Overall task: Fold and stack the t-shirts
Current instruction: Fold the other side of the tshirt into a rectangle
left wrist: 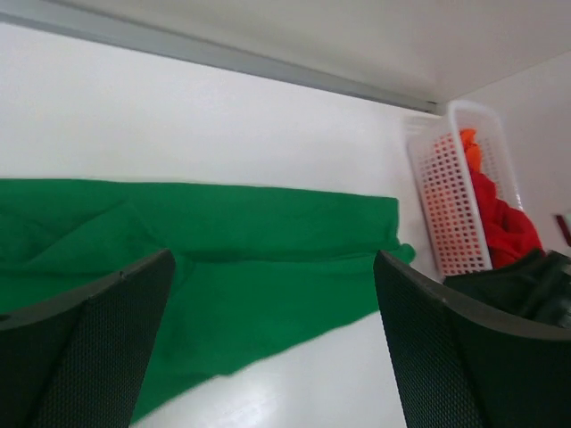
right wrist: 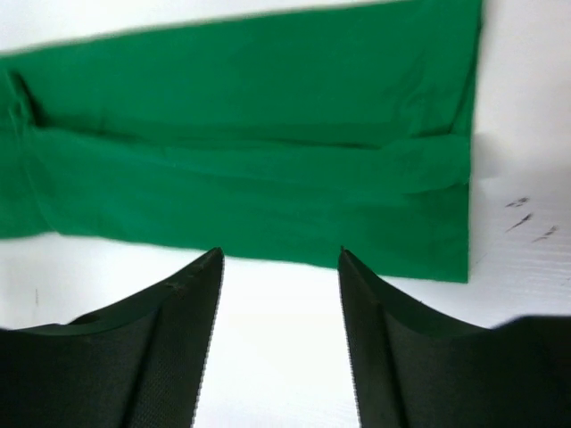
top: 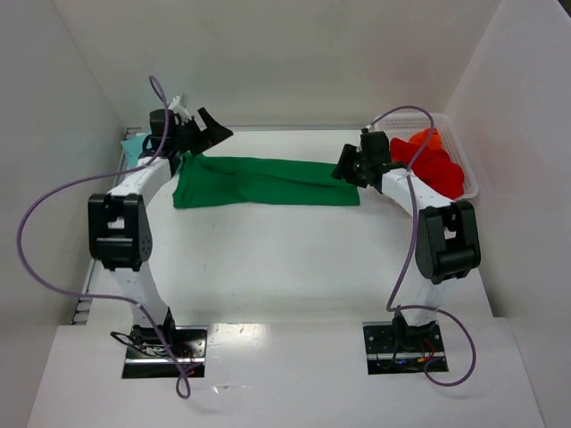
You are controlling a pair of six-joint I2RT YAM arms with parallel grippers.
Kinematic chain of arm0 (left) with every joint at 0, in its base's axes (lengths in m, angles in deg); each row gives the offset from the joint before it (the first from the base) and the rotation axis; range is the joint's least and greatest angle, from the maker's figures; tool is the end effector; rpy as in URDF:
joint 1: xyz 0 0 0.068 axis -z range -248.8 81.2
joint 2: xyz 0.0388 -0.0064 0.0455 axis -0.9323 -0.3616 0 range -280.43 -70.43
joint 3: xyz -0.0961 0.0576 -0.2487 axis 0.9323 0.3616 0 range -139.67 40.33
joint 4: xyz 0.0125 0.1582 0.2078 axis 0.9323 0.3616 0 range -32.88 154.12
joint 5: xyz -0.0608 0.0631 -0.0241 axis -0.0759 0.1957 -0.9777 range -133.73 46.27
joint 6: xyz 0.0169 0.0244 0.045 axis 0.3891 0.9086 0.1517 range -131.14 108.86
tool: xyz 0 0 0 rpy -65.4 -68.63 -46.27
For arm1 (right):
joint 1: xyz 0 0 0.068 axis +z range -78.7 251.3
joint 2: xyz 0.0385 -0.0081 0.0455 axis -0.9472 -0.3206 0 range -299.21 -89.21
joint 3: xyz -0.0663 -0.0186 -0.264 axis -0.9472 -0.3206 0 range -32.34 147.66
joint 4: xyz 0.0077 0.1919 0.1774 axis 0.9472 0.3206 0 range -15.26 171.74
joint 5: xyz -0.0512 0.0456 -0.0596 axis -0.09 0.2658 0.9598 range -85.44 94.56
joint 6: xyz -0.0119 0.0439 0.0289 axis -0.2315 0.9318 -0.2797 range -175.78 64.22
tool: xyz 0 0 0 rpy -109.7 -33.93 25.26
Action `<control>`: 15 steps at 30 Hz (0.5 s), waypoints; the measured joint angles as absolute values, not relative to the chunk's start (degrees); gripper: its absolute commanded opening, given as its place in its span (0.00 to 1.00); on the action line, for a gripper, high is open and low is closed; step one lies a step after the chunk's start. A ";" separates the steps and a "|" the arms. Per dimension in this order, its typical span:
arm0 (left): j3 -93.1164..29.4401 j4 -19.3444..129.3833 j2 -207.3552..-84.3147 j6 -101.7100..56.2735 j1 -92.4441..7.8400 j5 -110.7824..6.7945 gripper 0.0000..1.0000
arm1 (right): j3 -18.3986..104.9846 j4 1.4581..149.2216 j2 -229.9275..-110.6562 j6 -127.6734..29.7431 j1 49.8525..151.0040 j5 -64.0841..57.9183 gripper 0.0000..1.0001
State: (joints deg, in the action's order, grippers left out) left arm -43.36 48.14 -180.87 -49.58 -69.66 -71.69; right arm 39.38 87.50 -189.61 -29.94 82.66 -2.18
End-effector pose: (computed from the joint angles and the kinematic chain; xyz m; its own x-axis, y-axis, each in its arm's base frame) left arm 0.4586 -0.0097 0.2720 -0.5082 -0.5568 -0.6570 0.1496 0.6942 -0.7041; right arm 0.3848 0.0816 0.2359 -0.7067 0.2995 -0.6409 0.0292 0.9175 0.3966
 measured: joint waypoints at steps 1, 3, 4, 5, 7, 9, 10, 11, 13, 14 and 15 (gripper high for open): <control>-41.50 48.03 -177.12 -49.06 -69.78 -71.02 1.00 | 39.78 88.30 -190.02 -30.81 83.20 -2.59 0.57; -38.68 48.07 -172.20 -48.76 -69.94 -70.58 1.00 | 40.31 88.59 -190.89 -31.66 84.00 -3.32 0.57; -36.99 47.45 -170.10 -48.73 -70.00 -70.17 1.00 | 40.60 88.84 -191.53 -32.10 84.61 -3.62 0.56; -34.62 47.19 -168.14 -48.79 -70.06 -69.68 1.00 | 40.74 88.89 -192.19 -32.62 85.22 -4.04 0.54; -31.34 47.32 -167.07 -48.85 -70.06 -69.25 1.00 | 40.74 89.14 -193.16 -33.13 86.18 -4.48 0.52; -29.19 47.76 -167.44 -49.02 -70.06 -68.91 1.00 | 40.74 88.99 -194.49 -33.32 86.75 -4.74 0.51; -27.55 47.94 -168.09 -49.11 -70.06 -68.70 0.99 | 40.74 89.05 -195.02 -33.36 86.95 -4.72 0.50; -26.43 48.26 -168.83 -49.16 -70.06 -68.44 0.99 | 40.74 89.01 -195.70 -33.39 87.06 -4.70 0.50; -24.81 49.14 -170.48 -49.30 -70.06 -68.06 0.97 | 40.74 89.06 -197.21 -33.41 87.07 -4.34 0.50; -24.35 49.50 -171.23 -49.45 -70.06 -67.93 0.97 | 40.75 89.08 -197.76 -33.41 87.07 -4.08 0.50; -24.05 49.66 -171.91 -49.76 -70.06 -67.81 0.96 | 40.81 89.07 -198.41 -33.42 87.07 -3.74 0.50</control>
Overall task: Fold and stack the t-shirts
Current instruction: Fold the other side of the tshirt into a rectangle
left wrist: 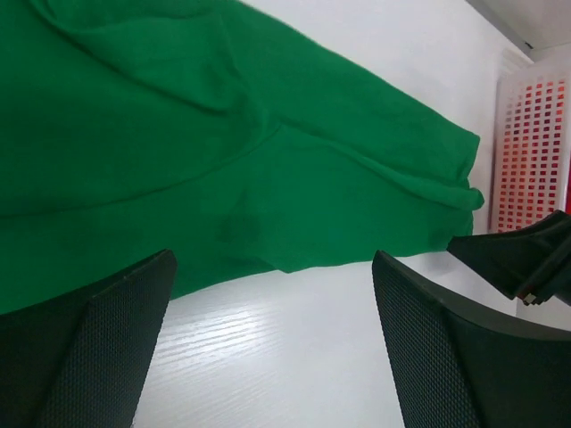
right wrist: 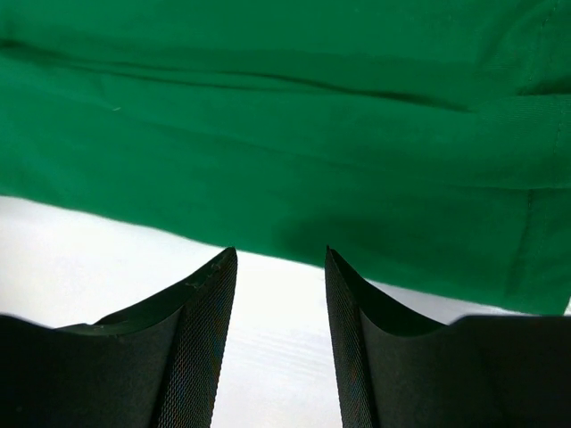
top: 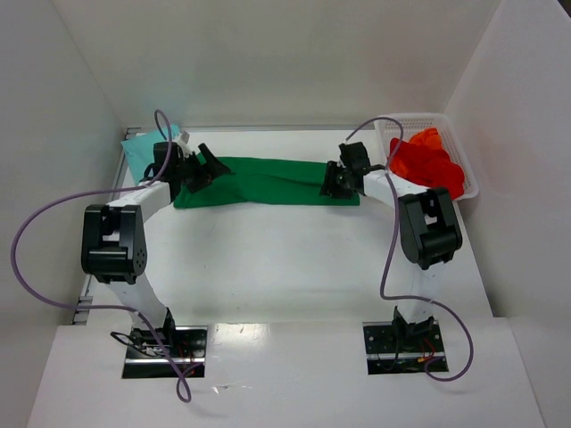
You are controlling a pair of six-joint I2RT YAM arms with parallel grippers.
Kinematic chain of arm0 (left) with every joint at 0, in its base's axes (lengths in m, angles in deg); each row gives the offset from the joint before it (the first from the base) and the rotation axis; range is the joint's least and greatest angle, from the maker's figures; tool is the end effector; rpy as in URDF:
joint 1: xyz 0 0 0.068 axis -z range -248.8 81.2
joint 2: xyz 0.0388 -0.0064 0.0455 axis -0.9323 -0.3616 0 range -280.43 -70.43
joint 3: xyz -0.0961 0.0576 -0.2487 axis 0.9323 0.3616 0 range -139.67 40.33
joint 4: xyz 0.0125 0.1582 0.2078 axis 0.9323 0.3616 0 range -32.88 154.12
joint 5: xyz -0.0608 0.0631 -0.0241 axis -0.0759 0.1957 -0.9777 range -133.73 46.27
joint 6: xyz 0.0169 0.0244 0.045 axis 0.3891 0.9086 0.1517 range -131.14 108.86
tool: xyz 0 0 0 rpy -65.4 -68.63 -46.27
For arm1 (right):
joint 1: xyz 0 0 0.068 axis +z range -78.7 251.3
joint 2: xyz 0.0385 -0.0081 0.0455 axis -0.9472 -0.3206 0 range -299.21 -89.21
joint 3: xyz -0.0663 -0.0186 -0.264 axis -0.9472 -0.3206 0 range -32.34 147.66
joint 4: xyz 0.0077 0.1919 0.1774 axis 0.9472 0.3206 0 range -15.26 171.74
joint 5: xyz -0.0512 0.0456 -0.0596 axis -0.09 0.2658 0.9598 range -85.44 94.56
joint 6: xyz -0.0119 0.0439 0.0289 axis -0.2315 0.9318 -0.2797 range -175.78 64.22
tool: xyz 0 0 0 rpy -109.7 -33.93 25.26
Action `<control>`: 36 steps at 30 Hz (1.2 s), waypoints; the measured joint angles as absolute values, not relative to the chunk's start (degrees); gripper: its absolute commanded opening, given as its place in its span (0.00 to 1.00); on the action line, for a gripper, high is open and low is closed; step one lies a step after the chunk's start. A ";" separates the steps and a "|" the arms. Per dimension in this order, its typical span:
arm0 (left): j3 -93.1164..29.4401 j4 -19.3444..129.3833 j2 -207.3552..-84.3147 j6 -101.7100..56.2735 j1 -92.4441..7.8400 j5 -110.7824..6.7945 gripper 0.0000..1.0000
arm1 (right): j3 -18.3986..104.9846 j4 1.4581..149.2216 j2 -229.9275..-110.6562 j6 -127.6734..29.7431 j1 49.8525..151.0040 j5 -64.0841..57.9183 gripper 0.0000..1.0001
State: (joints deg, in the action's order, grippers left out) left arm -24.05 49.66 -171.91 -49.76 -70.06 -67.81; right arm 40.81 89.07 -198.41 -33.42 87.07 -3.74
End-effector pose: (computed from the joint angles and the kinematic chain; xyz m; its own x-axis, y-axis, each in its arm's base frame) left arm 0.3969 -0.0057 0.2197 -0.5950 -0.5831 -0.5532 -0.0472 0.7125 -0.7001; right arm 0.3930 0.1163 0.1831 -0.8215 0.1592 -0.5476 -0.0486 0.9372 0.3454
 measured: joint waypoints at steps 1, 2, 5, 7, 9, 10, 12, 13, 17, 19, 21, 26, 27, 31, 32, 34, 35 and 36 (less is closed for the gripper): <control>-23.83 49.74 -172.36 -50.10 -70.06 -67.73 0.96 | 40.94 89.05 -199.09 -33.43 87.07 -3.39 0.50; -23.74 49.80 -172.51 -50.28 -70.06 -67.66 0.96 | 41.06 89.04 -199.58 -33.43 87.07 -3.17 0.50; -23.66 49.52 -172.67 -50.40 -70.06 -67.61 0.96 | 42.55 89.40 -201.52 -33.50 87.07 -2.00 0.50; -23.66 49.42 -172.70 -50.40 -70.06 -67.61 0.96 | 44.59 89.34 -203.32 -33.60 87.07 -0.99 0.50; -23.66 49.38 -173.16 -50.37 -70.06 -67.61 0.96 | 46.42 89.69 -204.85 -33.64 87.07 -0.25 0.51; -23.66 49.42 -173.41 -50.36 -70.06 -67.63 0.96 | 47.64 89.96 -205.71 -33.65 87.07 0.20 0.51; -23.66 49.51 -174.25 -50.35 -70.06 -67.62 0.96 | 49.18 90.24 -206.71 -33.70 87.07 0.80 0.54; -23.66 49.53 -174.73 -50.33 -70.06 -67.61 0.96 | 50.05 90.34 -207.11 -33.77 87.07 1.12 0.54; -23.66 49.65 -176.61 -50.27 -70.06 -67.62 0.96 | 52.13 90.50 -207.76 -33.82 87.07 1.79 0.55; -23.70 49.85 -177.47 -50.25 -70.06 -67.64 0.96 | 53.33 90.60 -208.33 -33.80 87.07 2.34 0.55; -23.70 50.17 -178.16 -50.20 -70.06 -67.66 0.96 | 54.82 90.62 -209.32 -33.82 87.07 2.83 0.55; -23.84 50.55 -178.71 -50.12 -70.06 -67.68 0.96 | 56.88 90.71 -211.96 -33.82 86.93 4.28 0.56; -23.90 50.69 -178.79 -50.10 -70.06 -67.69 0.96 | 57.00 90.73 -212.22 -33.79 86.87 4.41 0.56; -24.05 50.75 -178.90 -49.98 -70.06 -67.72 0.96 | 58.22 90.94 -212.84 -33.78 86.84 4.99 0.59; -24.16 50.80 -178.99 -49.93 -70.06 -67.73 0.96 | 58.52 90.95 -212.92 -33.79 86.82 5.12 0.60; -24.46 51.10 -179.13 -49.90 -70.06 -67.79 0.96 | 59.88 91.03 -213.29 -34.01 86.71 5.84 0.66; -24.54 51.20 -179.13 -49.88 -70.06 -67.79 0.96 | 60.55 91.00 -213.47 -34.23 86.60 6.04 0.68; -24.59 51.23 -179.13 -49.88 -70.06 -67.81 0.96 | 61.25 91.01 -213.52 -34.40 86.39 6.34 0.72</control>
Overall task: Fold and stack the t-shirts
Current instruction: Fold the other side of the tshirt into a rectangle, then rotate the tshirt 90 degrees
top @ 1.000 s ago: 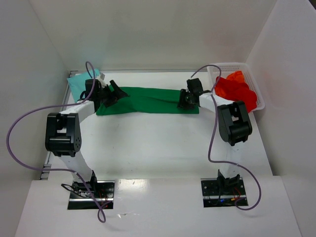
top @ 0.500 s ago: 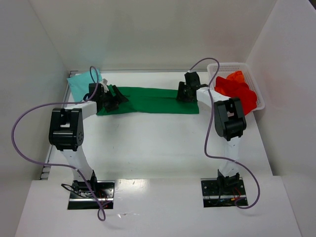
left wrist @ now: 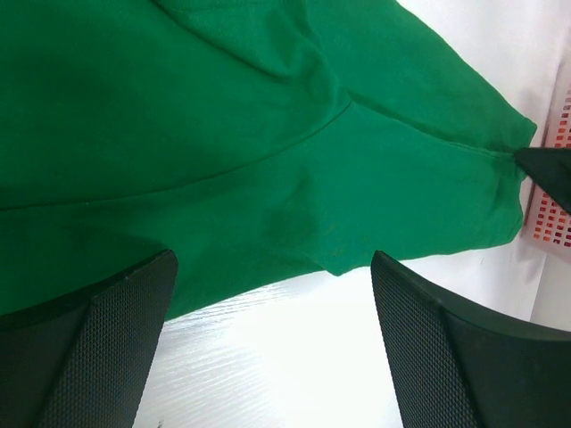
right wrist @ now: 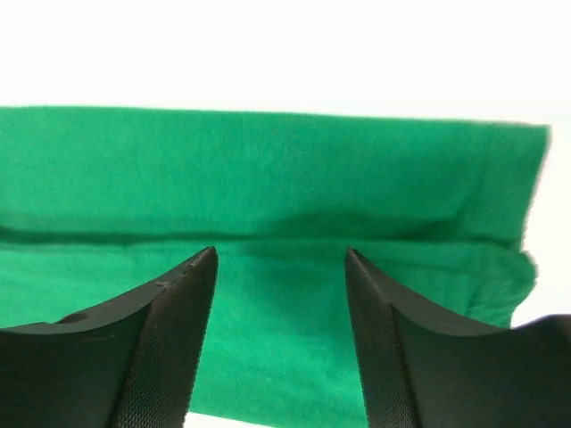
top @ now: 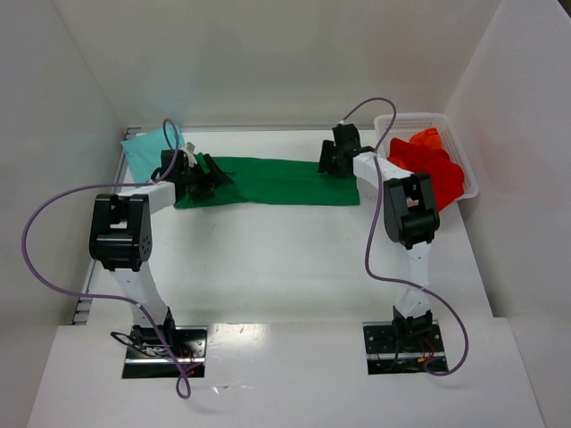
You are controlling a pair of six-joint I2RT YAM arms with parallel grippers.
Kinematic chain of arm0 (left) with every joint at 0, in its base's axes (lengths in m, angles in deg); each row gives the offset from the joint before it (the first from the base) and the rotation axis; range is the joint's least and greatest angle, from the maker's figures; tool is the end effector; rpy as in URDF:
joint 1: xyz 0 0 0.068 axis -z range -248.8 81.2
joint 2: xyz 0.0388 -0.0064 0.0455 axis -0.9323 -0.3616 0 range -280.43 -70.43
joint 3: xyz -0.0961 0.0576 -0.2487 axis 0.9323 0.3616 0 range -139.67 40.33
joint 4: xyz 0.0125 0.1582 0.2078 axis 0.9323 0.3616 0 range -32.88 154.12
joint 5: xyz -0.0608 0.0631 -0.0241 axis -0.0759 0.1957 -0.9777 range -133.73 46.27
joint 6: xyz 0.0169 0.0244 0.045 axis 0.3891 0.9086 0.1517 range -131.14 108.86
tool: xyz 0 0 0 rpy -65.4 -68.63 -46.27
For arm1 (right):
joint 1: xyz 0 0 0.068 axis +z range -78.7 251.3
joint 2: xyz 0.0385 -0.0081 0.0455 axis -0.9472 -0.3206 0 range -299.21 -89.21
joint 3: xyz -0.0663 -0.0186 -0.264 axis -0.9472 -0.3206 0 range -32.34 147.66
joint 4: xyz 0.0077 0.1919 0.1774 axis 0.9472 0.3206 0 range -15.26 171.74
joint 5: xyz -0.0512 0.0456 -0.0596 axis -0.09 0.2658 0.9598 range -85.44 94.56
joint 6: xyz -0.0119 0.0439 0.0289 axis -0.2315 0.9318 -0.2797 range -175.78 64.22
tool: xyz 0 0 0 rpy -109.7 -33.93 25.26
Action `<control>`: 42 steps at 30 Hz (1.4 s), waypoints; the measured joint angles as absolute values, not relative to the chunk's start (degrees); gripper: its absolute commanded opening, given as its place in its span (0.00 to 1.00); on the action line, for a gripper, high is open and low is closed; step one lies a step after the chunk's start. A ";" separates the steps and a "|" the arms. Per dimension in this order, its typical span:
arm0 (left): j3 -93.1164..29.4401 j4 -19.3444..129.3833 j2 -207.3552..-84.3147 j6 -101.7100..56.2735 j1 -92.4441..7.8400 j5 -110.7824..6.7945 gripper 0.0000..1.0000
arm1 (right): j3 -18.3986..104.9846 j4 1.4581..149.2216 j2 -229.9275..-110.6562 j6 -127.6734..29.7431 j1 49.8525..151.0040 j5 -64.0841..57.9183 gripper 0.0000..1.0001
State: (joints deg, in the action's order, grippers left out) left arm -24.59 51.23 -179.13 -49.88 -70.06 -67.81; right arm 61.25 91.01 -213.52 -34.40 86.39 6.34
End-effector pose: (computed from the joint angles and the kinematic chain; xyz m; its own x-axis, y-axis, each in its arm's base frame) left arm 0.4073 -0.0055 0.1720 -0.6677 -0.5861 -0.4589 -0.1488 0.7091 -0.6893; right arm 0.4684 0.1252 0.1779 -0.7447 0.1766 -0.6436 0.0342 0.9732 0.2275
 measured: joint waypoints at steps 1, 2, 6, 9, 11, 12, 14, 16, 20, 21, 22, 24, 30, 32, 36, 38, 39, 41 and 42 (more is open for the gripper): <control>-24.71 51.24 -179.13 -49.86 -70.06 -67.84 0.96 | 61.69 90.99 -213.52 -34.49 86.17 6.51 0.79; -24.76 51.35 -179.13 -49.86 -70.06 -67.89 0.96 | 62.34 90.97 -213.52 -34.87 85.87 6.74 0.85; -25.44 52.65 -179.08 -49.71 -70.06 -68.05 1.00 | 63.23 90.77 -213.47 -38.19 85.09 6.51 0.99; -25.78 53.97 -177.85 -50.41 -70.06 -67.56 1.00 | 63.24 90.80 -213.25 -43.08 84.71 4.83 0.99; -25.80 54.45 -176.38 -51.39 -70.06 -66.87 1.00 | 62.90 90.87 -212.35 -49.19 84.69 1.78 0.99; -25.83 54.58 -175.59 -52.18 -70.06 -66.33 1.00 | 62.59 90.93 -211.65 -52.10 84.80 0.80 0.99; -26.11 54.60 -174.39 -53.98 -70.06 -65.28 1.00 | 60.73 90.76 -209.01 -59.32 85.44 -0.81 0.99; -26.59 54.52 -173.62 -56.07 -70.06 -64.16 1.00 | 58.45 90.66 -206.02 -65.74 86.44 -1.15 0.99; -26.52 54.20 -172.27 -60.89 -70.06 -61.28 1.00 | 56.17 90.51 -202.19 -76.40 88.59 -1.21 0.99; -26.12 54.10 -171.71 -62.06 -70.06 -60.26 1.00 | 56.17 90.36 -202.14 -77.75 88.80 -1.29 0.99; -25.61 54.12 -170.98 -62.79 -70.06 -59.24 1.00 | 56.17 90.36 -202.24 -79.16 88.89 -1.28 0.99; -24.72 54.72 -169.01 -64.36 -70.06 -56.70 1.00 | 56.15 90.60 -203.26 -82.04 88.69 -0.97 0.99; -24.69 55.02 -166.54 -67.95 -70.06 -51.73 1.00 | 56.28 91.29 -208.08 -86.36 88.27 -0.69 0.99; -24.68 55.19 -166.57 -68.45 -70.06 -51.22 1.00 | 56.30 91.88 -210.22 -87.56 88.25 -0.86 0.99; -24.70 55.66 -166.57 -68.55 -70.06 -49.90 1.00 | 57.35 92.65 -212.16 -88.97 88.19 -1.56 0.99; -24.70 55.98 -166.57 -68.49 -70.06 -49.28 1.00 | 57.90 92.63 -212.72 -89.66 88.26 -1.35 0.99; -24.70 56.05 -166.57 -68.48 -70.06 -49.13 1.00 | 58.03 92.66 -212.83 -89.85 88.41 -1.00 0.99; -24.70 56.25 -166.60 -68.48 -70.06 -48.44 1.00 | 58.09 92.62 -212.87 -90.38 89.45 1.01 0.99; -24.70 56.31 -166.67 -68.46 -70.06 -48.18 1.00 | 58.08 92.55 -212.87 -90.62 89.99 1.95 0.99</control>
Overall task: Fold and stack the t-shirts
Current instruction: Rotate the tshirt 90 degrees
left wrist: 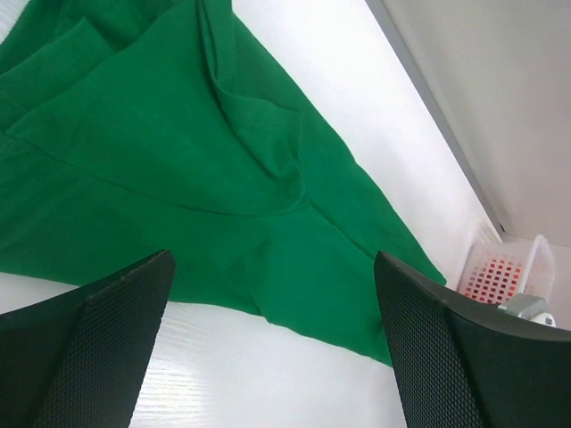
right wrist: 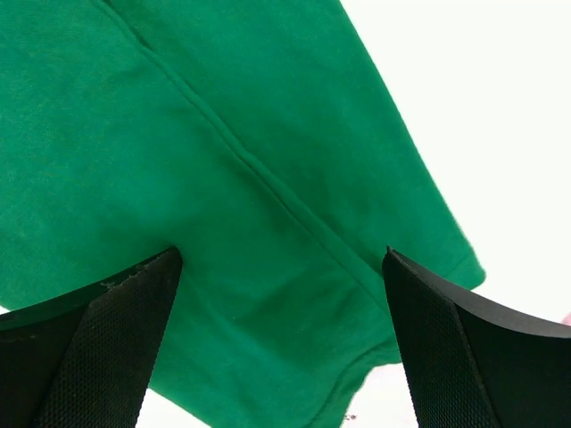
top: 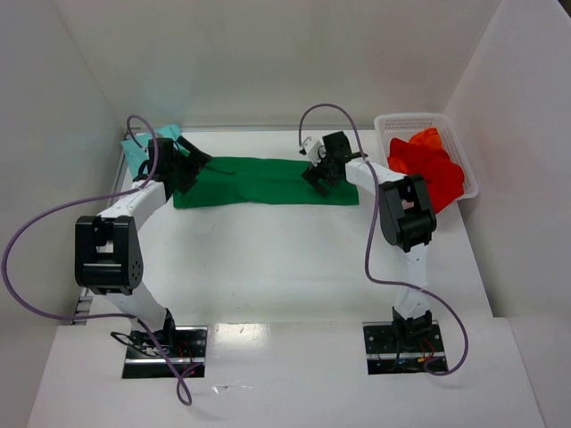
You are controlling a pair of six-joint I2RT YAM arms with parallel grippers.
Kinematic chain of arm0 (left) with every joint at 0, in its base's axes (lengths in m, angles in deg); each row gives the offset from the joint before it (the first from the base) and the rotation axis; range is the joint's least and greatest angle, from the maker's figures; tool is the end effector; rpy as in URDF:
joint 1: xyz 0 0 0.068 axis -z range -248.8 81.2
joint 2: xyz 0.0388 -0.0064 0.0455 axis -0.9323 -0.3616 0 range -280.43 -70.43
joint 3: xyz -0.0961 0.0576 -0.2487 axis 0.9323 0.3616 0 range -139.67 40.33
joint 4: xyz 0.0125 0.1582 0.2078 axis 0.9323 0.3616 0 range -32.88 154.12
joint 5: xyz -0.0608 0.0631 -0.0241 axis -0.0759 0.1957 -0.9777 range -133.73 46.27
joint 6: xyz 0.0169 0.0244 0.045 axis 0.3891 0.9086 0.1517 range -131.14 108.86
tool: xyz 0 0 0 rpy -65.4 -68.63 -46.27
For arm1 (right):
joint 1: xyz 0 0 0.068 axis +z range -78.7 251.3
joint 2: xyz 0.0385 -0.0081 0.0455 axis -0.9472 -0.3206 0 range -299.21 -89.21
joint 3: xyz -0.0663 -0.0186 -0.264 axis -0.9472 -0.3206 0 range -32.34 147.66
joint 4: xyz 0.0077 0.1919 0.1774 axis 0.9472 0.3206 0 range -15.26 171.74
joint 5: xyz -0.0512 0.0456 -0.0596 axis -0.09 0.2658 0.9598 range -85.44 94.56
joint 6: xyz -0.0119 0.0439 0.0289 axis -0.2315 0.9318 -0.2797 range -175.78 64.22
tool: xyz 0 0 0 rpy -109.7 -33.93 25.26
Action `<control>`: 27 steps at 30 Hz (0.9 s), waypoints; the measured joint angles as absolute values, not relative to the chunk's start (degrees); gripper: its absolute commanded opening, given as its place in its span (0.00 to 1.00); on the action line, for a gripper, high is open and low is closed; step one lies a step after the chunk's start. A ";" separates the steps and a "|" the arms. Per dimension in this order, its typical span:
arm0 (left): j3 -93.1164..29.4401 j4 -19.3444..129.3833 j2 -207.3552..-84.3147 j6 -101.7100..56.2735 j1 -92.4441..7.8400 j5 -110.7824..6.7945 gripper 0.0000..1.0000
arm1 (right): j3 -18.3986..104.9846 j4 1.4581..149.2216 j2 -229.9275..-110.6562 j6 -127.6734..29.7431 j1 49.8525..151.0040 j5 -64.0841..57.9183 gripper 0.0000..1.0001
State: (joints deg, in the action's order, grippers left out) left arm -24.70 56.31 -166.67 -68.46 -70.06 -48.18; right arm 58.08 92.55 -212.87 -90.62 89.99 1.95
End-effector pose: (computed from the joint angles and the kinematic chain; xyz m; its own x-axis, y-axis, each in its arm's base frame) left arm 0.3837 0.0057 0.2449 -0.3109 -0.8462 -0.4328 -0.4015 0.5297 -0.7472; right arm 0.4475 0.1531 0.1640 -0.4062 -0.7399 -0.5363 -0.7058 0.6268 -0.3302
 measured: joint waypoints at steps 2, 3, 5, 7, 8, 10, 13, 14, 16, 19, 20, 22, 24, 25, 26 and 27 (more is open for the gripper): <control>-24.73 56.58 -166.93 -68.37 -70.06 -47.82 1.00 | 58.03 92.21 -212.87 -91.06 91.32 3.71 0.99; -24.87 56.84 -167.12 -68.32 -70.06 -47.67 1.00 | 57.83 91.82 -212.86 -91.35 92.50 4.85 0.99; -25.53 57.45 -168.07 -68.13 -70.06 -47.28 1.00 | 56.80 90.38 -212.54 -91.48 94.93 6.44 0.99; -26.15 57.68 -169.02 -68.04 -70.06 -47.00 1.00 | 56.12 89.81 -212.21 -91.46 96.30 7.08 0.99; -26.43 57.98 -169.45 -68.00 -70.06 -46.94 1.00 | 55.99 89.81 -212.10 -91.46 96.79 7.28 0.99; -26.49 58.22 -169.83 -67.88 -70.06 -46.89 1.00 | 55.70 89.82 -211.89 -91.43 98.14 7.85 0.99; -26.54 58.78 -169.91 -67.30 -70.14 -46.84 1.00 | 55.60 90.57 -211.51 -90.39 99.53 8.87 0.99; -26.54 58.87 -169.91 -66.99 -70.18 -46.83 1.00 | 55.27 90.81 -211.27 -89.98 100.01 9.12 0.99; -26.56 59.06 -169.91 -66.64 -70.35 -46.83 1.00 | 53.87 91.64 -210.07 -89.00 101.47 9.42 0.99; -26.58 59.70 -169.91 -66.31 -70.74 -46.88 1.00 | 51.12 92.98 -207.78 -87.28 104.03 9.74 0.99; -26.58 60.00 -169.91 -65.72 -71.07 -46.89 1.00 | 49.83 93.86 -206.69 -86.42 105.10 9.71 0.99; -26.58 60.19 -169.91 -65.30 -71.53 -46.92 1.00 | 48.20 95.95 -205.19 -84.66 107.35 9.36 0.99; -26.58 60.19 -169.91 -65.11 -72.21 -47.06 1.00 | 47.49 97.05 -204.53 -82.68 109.17 8.79 0.99; -26.58 60.16 -169.91 -65.03 -72.73 -47.23 1.00 | 47.36 97.65 -204.42 -81.23 110.32 8.45 0.99; -26.58 60.16 -169.91 -64.99 -73.03 -47.38 1.00 | 47.34 98.03 -204.39 -79.85 111.31 8.12 0.99; -26.58 60.17 -169.91 -64.96 -73.22 -47.49 1.00 | 47.34 98.22 -204.39 -78.89 112.01 7.76 0.99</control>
State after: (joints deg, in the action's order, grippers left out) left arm -26.58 60.17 -169.91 -64.96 -73.22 -47.49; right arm 47.34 98.22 -204.39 -78.89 112.01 7.76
